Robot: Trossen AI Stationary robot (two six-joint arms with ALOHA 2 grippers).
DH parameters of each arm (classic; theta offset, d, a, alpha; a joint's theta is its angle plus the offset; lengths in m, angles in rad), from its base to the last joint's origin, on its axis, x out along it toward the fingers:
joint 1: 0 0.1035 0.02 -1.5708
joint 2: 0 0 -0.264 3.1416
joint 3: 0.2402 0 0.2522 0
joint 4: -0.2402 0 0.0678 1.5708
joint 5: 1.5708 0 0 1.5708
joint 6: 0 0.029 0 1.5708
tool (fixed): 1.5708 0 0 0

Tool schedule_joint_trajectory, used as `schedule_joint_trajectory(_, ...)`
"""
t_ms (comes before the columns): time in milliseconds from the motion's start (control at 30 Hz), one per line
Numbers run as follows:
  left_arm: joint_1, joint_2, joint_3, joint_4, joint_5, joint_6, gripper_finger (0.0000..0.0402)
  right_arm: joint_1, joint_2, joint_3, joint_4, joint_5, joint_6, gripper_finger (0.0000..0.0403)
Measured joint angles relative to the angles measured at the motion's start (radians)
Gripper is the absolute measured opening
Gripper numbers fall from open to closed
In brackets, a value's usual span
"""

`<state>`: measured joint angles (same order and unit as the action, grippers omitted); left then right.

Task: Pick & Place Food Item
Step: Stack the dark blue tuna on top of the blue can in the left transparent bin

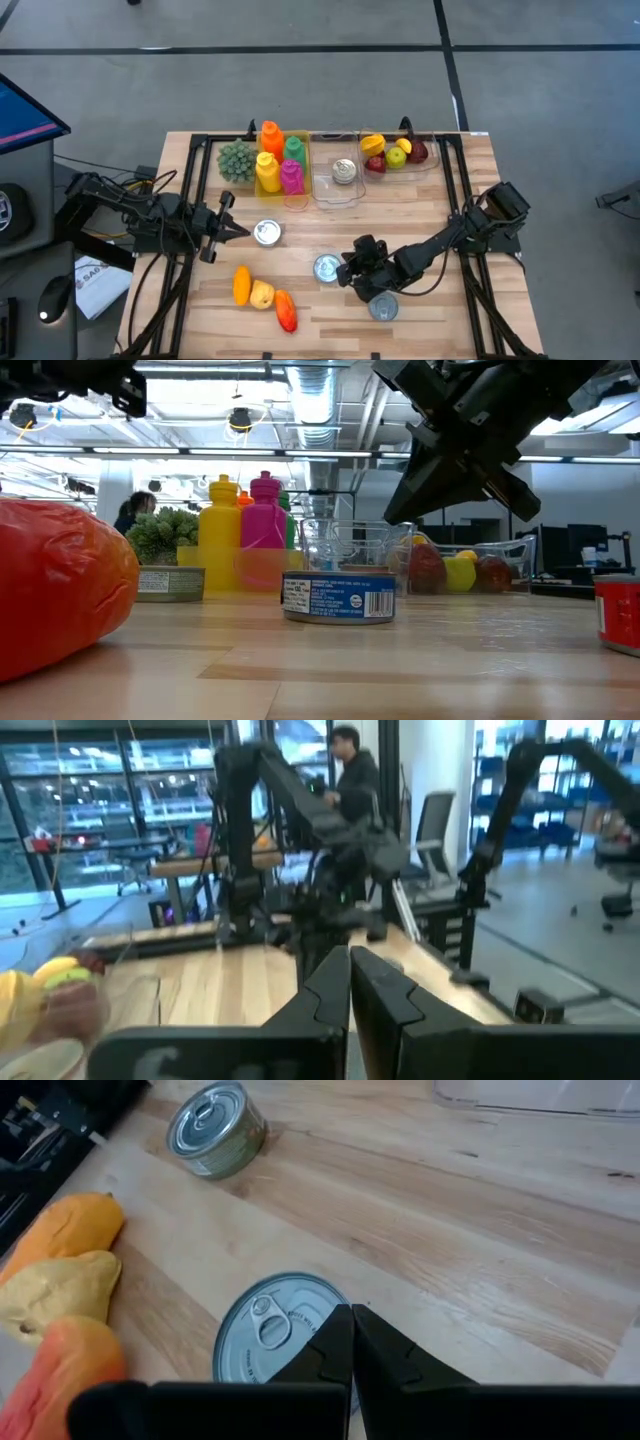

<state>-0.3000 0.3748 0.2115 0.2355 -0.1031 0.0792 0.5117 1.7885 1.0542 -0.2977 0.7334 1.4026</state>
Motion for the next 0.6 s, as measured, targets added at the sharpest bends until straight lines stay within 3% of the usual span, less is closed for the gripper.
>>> schedule_joint_trajectory(367,0.000,0.007,0.001,0.124,0.000,-0.004,0.0002,0.000,0.000,0.000,0.001,0.000,-0.024,0.0000)
schedule_joint_trajectory(600,-0.001,0.172,0.000,0.061,0.000,-0.091,0.0002,-0.002,0.000,0.000,0.001,0.000,-0.025,0.0000)
